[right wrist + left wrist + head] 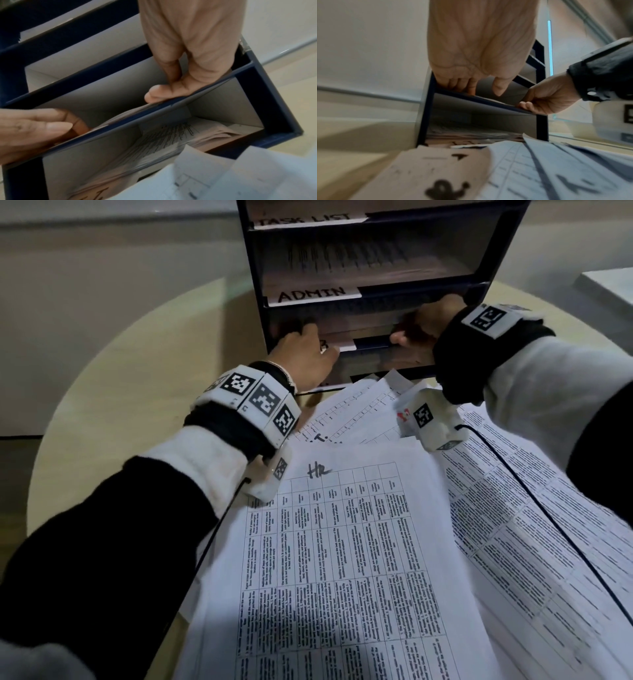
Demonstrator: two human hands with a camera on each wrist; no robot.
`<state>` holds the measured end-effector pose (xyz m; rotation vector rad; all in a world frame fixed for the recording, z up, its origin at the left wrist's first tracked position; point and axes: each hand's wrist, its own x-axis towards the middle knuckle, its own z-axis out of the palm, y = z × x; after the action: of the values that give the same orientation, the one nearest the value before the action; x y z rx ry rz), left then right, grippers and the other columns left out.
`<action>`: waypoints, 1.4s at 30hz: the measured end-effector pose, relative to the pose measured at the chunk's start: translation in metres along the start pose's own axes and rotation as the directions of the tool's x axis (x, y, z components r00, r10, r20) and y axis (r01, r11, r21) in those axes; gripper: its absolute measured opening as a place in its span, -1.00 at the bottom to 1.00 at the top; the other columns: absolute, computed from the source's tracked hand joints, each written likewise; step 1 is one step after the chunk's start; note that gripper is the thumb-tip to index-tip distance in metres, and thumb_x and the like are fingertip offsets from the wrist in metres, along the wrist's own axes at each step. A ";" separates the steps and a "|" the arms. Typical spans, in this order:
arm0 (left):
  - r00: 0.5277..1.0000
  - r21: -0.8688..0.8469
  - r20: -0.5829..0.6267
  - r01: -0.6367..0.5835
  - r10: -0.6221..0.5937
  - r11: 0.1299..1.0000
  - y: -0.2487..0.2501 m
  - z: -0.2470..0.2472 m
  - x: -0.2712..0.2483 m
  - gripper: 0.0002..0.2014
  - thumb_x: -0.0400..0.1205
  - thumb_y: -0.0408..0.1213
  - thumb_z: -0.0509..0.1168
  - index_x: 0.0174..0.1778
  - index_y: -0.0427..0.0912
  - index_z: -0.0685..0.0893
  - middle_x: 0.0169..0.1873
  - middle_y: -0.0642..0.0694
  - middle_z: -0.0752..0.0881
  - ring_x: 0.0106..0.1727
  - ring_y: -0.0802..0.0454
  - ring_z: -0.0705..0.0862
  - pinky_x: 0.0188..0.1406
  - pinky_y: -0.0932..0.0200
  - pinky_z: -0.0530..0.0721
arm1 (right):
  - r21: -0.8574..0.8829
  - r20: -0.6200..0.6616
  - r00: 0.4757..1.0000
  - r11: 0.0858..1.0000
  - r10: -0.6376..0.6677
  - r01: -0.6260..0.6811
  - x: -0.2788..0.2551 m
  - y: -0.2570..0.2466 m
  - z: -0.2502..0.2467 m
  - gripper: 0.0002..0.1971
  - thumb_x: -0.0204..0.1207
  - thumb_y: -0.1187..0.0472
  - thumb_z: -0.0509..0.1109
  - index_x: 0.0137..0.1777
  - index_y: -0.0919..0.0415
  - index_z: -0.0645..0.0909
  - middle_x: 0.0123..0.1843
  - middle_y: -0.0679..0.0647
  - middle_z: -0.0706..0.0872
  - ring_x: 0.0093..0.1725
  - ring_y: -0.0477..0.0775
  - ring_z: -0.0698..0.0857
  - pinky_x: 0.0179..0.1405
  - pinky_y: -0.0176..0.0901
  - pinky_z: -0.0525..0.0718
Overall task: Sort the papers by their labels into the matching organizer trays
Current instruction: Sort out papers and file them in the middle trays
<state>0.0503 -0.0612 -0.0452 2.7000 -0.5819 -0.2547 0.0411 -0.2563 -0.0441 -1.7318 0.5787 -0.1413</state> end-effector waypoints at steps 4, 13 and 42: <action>0.998 -0.046 0.036 0.046 -0.045 0.998 0.003 -0.001 -0.003 -0.41 0.72 0.05 -0.03 0.51 -0.36 0.21 0.46 -0.38 0.38 0.44 -0.29 0.43 0.34 0.03 0.42 | -0.025 -0.017 1.000 0.999 0.025 -0.025 -0.007 -0.002 0.003 -0.77 0.64 0.35 0.14 -0.25 0.12 0.38 -0.20 0.02 0.58 -0.50 -0.18 0.69 -0.57 -0.50 0.58; 0.995 -0.159 0.051 -0.075 0.084 0.984 -0.004 -0.025 -0.059 -0.65 0.69 -0.06 0.13 0.22 -0.21 0.61 0.21 -0.12 0.65 0.18 -0.03 0.60 0.13 0.15 0.50 | -0.206 0.116 0.992 0.978 0.048 -0.023 -0.075 -0.013 0.004 -0.86 0.57 0.28 0.31 -0.22 0.25 0.49 -0.32 0.12 0.57 -0.36 0.03 0.60 -0.08 -0.06 0.66; 0.993 -0.400 -0.006 -0.114 0.122 0.909 -0.035 -0.004 -0.150 -0.81 0.65 -0.34 0.25 -0.26 -0.13 0.69 -0.35 0.03 0.68 -0.29 0.16 0.62 -0.29 0.45 0.57 | -0.670 0.668 0.690 0.178 -0.279 0.721 -0.206 0.043 0.029 -0.83 0.46 0.34 0.36 0.00 0.11 0.63 -0.02 0.03 0.73 -0.05 0.09 0.63 -0.06 -0.19 0.48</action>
<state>-0.0706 0.0336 -0.0406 2.2610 -0.6203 -0.3285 -0.1392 -0.1432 -0.0479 -2.9568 -0.4737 0.1133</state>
